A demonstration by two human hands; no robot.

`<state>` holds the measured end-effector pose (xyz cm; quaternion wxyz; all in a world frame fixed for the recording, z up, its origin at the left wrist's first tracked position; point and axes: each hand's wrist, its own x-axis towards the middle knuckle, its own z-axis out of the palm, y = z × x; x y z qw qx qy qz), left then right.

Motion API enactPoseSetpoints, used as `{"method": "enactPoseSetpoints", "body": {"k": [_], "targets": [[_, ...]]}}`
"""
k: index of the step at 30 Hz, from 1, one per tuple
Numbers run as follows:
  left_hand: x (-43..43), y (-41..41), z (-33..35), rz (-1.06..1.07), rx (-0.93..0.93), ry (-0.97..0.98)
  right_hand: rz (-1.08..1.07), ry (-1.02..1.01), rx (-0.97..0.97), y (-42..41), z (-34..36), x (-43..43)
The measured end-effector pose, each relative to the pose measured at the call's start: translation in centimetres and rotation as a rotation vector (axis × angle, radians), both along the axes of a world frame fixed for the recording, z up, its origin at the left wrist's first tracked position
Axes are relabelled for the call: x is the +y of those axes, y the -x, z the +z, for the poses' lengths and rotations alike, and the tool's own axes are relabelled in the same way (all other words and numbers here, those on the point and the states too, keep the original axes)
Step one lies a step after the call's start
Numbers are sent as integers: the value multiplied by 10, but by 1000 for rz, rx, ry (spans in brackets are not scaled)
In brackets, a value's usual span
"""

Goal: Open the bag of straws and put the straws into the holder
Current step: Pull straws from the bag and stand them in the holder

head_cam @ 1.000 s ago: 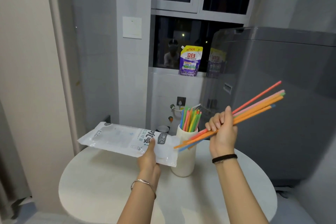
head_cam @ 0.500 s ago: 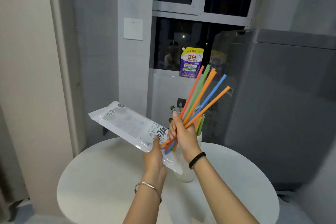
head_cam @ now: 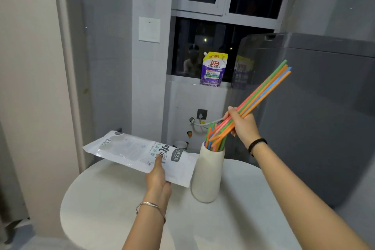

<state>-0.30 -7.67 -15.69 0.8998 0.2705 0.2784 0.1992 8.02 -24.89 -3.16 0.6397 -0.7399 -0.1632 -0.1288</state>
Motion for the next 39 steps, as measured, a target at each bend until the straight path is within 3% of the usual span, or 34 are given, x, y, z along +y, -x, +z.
{"method": "enactPoseSetpoints", "body": {"k": [8,14,19,22,30,33,37,39], "targets": [[-1,-3,-3,14,-5,16,43,290,-45,-22,-3,-3],[0,-4,-4,10,-15,6,46,373,-125,-31,-10,1],[0,-4,-4,2,-25,7,-19,302,-112,-39,-22,7],[-1,-5,-5,-6,-31,4,95,204,-71,-39,-25,10],[-4,-5,-3,-6,-25,-1,229,365,4,-38,-36,8],[-4,-5,-4,-5,-15,3,245,373,-20,-40,-37,10],[-3,-5,-4,5,-7,1,212,212,24,-41,-31,11],[-3,-5,-3,6,-10,3,216,275,11,-42,-30,11]]}}
